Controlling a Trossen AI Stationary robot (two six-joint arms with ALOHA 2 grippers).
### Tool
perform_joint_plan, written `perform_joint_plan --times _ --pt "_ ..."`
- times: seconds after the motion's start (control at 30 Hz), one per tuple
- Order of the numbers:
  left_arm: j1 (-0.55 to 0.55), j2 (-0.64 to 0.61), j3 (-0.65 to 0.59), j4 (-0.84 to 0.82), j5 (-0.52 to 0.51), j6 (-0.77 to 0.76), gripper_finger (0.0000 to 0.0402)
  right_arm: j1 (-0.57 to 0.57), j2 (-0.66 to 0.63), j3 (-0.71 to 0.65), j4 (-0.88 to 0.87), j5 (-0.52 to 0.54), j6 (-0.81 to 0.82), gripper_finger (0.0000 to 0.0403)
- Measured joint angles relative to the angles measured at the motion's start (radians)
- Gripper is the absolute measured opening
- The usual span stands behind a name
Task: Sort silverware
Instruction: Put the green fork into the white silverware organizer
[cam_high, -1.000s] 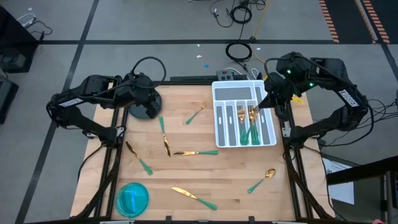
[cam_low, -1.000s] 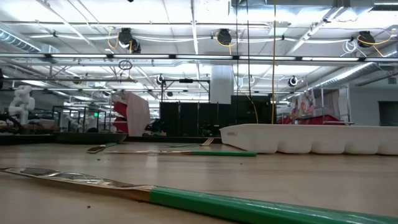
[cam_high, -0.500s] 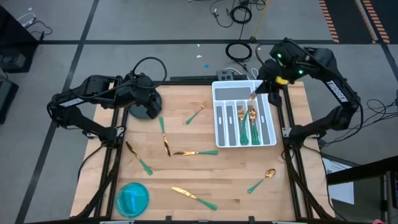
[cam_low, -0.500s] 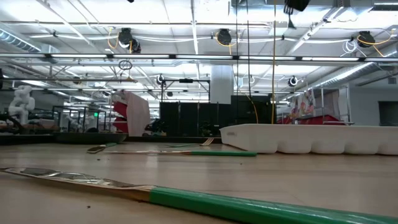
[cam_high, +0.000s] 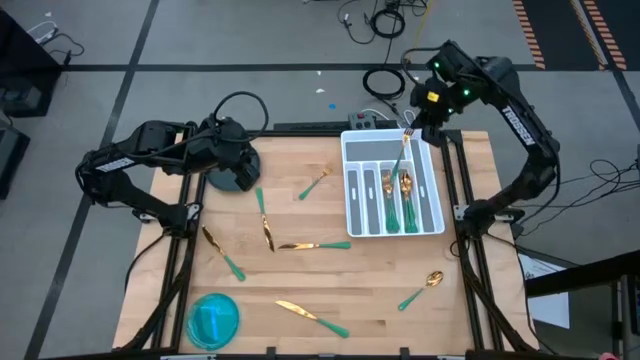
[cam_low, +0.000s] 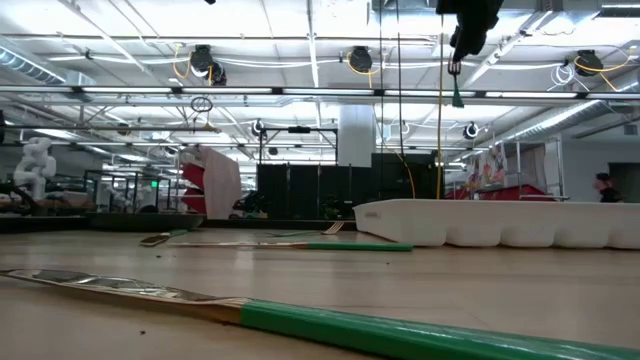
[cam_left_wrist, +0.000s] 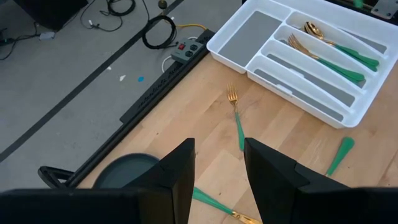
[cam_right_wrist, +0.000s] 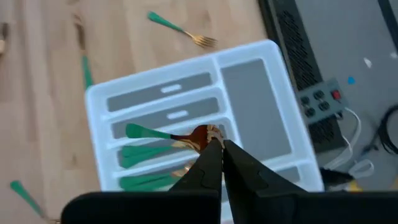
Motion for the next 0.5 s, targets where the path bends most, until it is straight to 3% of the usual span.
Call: perform_joint_plan --times 0.27,0.5 --pt "0.000 0.000 0.000 0.000 0.000 0.000 0.0145 -0.102 0.058 0.000 0.000 0.016 -0.015 0.0000" --pt "0.000 0.000 0.000 0.000 0.000 0.001 0.0145 -0.118 0.144 0.000 0.000 0.015 -0.053 0.0000"
